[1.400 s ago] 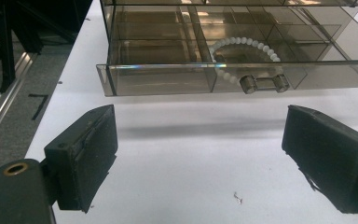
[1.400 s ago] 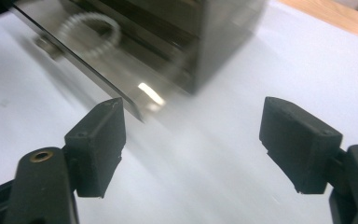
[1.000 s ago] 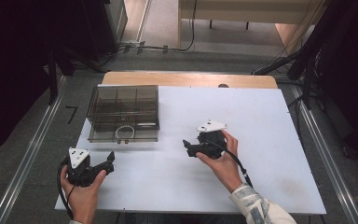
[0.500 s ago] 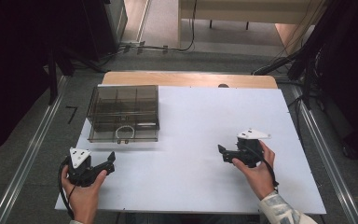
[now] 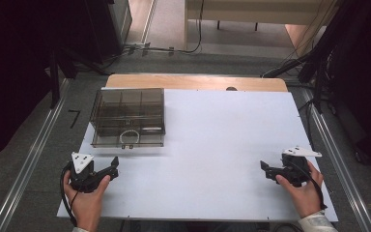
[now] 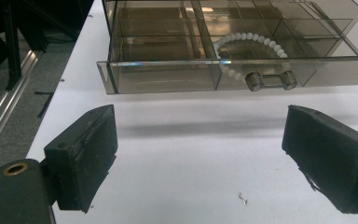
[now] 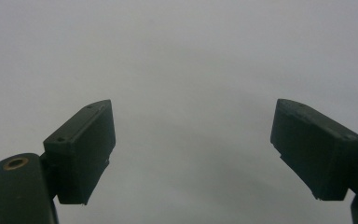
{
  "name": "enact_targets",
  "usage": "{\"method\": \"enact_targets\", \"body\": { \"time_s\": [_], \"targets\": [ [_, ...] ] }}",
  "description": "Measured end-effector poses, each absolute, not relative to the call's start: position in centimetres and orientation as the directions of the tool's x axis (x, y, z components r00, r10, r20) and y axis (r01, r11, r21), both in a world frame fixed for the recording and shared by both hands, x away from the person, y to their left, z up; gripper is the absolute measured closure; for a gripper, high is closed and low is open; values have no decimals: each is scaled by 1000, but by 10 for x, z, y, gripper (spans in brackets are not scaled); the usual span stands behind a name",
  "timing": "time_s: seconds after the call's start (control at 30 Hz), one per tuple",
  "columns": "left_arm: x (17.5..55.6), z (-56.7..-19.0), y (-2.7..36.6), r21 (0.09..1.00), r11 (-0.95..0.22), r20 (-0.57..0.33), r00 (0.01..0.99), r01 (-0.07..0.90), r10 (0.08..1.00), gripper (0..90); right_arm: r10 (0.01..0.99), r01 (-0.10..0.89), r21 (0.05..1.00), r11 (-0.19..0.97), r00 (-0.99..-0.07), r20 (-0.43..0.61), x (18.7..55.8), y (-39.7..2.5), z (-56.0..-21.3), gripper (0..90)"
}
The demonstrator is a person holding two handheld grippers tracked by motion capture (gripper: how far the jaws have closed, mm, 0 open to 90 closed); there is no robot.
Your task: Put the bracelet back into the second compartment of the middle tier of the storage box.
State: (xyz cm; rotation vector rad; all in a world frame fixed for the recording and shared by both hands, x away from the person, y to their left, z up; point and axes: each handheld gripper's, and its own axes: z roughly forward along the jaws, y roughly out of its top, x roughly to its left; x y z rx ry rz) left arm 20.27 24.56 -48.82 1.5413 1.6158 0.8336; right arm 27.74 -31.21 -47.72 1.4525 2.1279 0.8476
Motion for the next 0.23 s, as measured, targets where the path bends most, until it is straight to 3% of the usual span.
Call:
{"method": "enact_targets", "body": {
  "time_s": [0.23],
  "targets": [
    [203,-488,249,855,82,-85,-17,511,996,111,964,704,684,189,-266,7,274,-350,-482,120]
  ]
}}
